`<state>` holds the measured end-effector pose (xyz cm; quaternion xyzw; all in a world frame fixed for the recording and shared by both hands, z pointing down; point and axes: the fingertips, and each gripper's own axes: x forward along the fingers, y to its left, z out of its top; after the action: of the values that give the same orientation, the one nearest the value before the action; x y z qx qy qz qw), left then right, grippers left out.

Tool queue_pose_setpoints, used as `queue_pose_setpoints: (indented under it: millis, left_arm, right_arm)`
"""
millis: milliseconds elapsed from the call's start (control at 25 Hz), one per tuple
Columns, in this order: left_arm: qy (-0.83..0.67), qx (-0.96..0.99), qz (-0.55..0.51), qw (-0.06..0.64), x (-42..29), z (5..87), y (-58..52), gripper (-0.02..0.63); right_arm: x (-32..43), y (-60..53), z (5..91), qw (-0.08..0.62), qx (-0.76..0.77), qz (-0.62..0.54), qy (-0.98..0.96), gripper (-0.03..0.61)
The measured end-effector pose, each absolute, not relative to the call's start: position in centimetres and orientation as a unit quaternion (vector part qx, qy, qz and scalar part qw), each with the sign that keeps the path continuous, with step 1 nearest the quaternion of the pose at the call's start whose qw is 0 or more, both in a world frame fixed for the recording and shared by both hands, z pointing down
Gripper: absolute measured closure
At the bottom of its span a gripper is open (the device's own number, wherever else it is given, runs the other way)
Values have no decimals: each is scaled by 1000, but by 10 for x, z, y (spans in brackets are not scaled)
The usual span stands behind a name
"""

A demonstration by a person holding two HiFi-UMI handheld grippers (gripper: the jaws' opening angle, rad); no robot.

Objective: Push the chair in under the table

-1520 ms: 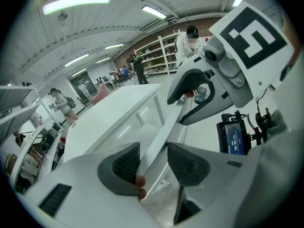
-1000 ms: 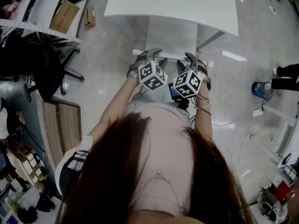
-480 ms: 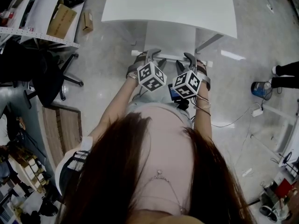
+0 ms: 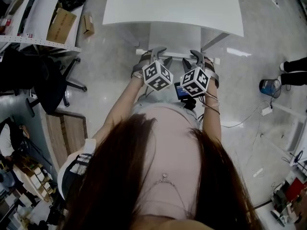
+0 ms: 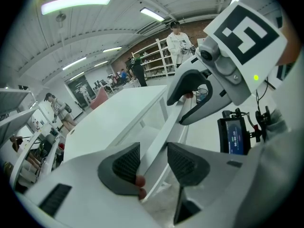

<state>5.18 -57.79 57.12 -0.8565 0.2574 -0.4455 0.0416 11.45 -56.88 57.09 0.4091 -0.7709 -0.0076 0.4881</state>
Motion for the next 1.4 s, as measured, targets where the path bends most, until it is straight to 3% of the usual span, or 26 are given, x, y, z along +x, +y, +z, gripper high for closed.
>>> queue_pose_setpoints:
  millis: [1400]
  left_arm:
    - [256,-865,-426,62,58,571,-640,431]
  right_arm:
    - [121,-629,569,467,418,-4,-779,380]
